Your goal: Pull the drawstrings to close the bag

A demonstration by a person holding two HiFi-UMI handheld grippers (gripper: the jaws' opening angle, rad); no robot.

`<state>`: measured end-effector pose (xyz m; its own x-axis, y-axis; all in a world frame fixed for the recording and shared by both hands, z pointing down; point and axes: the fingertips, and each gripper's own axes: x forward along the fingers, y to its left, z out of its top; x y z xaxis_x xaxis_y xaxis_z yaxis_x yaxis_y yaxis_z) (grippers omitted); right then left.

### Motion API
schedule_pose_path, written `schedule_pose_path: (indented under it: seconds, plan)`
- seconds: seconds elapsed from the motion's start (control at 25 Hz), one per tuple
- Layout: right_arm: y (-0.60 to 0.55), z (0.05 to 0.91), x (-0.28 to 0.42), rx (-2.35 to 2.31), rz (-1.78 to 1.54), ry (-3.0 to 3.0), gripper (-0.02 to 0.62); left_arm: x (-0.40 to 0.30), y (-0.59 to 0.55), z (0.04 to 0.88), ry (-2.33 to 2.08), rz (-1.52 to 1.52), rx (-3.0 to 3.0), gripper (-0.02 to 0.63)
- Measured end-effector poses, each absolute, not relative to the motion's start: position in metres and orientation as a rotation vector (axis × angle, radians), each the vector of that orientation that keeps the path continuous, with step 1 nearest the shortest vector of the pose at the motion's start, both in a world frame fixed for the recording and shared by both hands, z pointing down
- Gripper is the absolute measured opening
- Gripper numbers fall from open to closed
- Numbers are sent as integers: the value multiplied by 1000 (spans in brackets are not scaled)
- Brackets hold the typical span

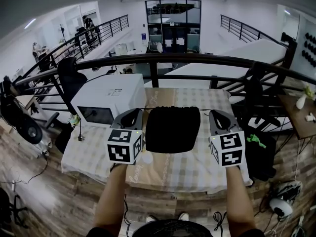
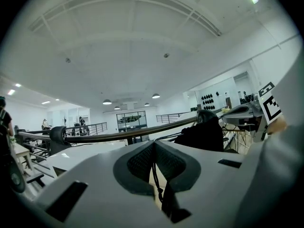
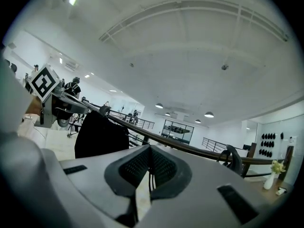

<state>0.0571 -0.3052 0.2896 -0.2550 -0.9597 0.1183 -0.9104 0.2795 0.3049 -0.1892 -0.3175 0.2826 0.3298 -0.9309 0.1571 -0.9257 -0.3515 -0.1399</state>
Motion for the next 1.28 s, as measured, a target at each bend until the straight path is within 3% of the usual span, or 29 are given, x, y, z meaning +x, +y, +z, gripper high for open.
schedule_pose_path:
  seconds: [1.28]
  plan:
    - [-310, 295, 85, 1880, -149, -2255, 18, -227, -314, 295, 1878, -351, -2483, 26]
